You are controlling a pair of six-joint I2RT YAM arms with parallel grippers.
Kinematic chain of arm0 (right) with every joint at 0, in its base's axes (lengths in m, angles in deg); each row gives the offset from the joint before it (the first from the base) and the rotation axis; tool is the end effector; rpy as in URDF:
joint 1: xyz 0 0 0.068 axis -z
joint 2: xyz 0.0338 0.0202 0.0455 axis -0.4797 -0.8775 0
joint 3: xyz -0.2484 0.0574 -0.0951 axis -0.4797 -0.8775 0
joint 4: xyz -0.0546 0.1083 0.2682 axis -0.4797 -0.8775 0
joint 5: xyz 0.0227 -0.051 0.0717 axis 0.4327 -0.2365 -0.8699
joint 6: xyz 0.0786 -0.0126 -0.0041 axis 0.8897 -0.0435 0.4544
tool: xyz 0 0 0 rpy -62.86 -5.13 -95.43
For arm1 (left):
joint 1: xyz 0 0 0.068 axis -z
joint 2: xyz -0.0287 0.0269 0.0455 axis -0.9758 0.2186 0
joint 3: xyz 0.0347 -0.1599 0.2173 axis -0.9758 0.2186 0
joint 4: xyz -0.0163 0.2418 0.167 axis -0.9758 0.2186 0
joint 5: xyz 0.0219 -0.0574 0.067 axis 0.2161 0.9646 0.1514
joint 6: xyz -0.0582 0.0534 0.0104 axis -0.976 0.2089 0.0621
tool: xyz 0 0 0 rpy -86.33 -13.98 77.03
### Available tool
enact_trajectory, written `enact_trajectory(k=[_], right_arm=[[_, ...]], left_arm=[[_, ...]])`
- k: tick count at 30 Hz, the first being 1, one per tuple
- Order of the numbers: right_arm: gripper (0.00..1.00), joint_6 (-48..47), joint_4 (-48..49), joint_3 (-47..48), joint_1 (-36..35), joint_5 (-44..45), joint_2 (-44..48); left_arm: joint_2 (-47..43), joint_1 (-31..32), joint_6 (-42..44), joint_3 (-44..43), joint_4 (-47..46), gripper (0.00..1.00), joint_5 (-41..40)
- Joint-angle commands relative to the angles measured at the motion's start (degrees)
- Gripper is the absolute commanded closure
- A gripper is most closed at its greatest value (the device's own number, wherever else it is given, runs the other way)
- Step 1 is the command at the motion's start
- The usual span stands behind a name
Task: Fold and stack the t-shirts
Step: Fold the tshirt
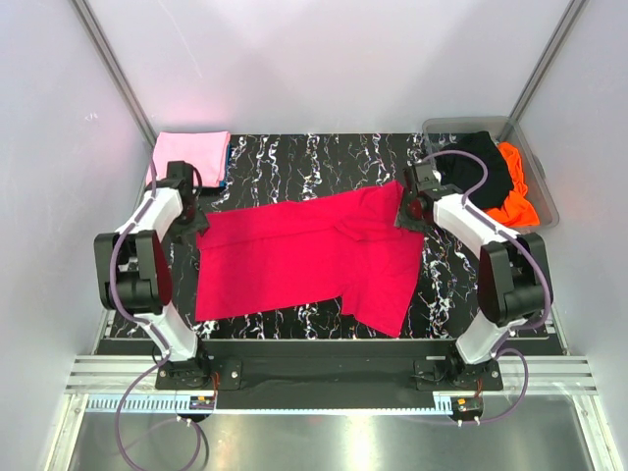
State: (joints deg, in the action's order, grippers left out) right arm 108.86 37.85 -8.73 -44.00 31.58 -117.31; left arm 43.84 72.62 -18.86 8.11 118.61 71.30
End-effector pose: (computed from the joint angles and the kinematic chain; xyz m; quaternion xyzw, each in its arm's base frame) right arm 0.3860 0.0952 0.1771 0.1056 0.9544 0.0256 0.2780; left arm 0.3790 0.0494 0.1597 -0.2643 0.9428 0.1015 0.1759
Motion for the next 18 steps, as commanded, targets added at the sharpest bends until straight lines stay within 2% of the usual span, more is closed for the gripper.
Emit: enact_trajectory(k=[1,3,4,5,6,7,9,13,18], right_arm=[[0.53,-3.10,-1.60,1.00,0.13,-1.51,-0.45],[0.45,-5.38,-1.43,5.12,0.74,0.08,-2.73],[0.44,-6.00,-0.99,7.06,1.09,-0.09,-4.13],[0.42,-7.66,-0.99,16.73,1.96,-0.53,-11.98],[0.42,-7.68,-0.99,16.83,1.97,-0.54,-12.05],[0.42,-8.20,-0.99,21.44,2.06,-0.71,-13.88],[0.43,-9.25,-0.99,25.25,2.41,0.08,-18.63],[0.52,-9.87,-0.90,33.43,3.03,1.04,-25.05],[0.55,-9.26,-0.81,43.10,3.29,0.78,-32.88]], left_arm=[[-2.74,-0.17,-0.82,-4.07,-1.14,0.42,4.00],[-1.69,-0.08,-0.12,-5.22,-3.42,0.42,8.66],[-1.25,0.01,0.23,-5.40,-4.12,0.42,9.46],[1.02,0.01,0.50,-5.48,-6.31,0.43,12.34],[1.04,0.01,0.50,-5.49,-6.33,0.43,12.37],[1.65,0.09,0.67,-5.49,-7.29,0.44,12.89],[3.14,0.01,0.94,-5.66,-7.99,0.44,14.03],[5.08,0.01,1.47,-5.40,-10.19,0.45,14.65],[8.07,-0.08,0.85,-6.36,-11.25,0.46,14.74]])
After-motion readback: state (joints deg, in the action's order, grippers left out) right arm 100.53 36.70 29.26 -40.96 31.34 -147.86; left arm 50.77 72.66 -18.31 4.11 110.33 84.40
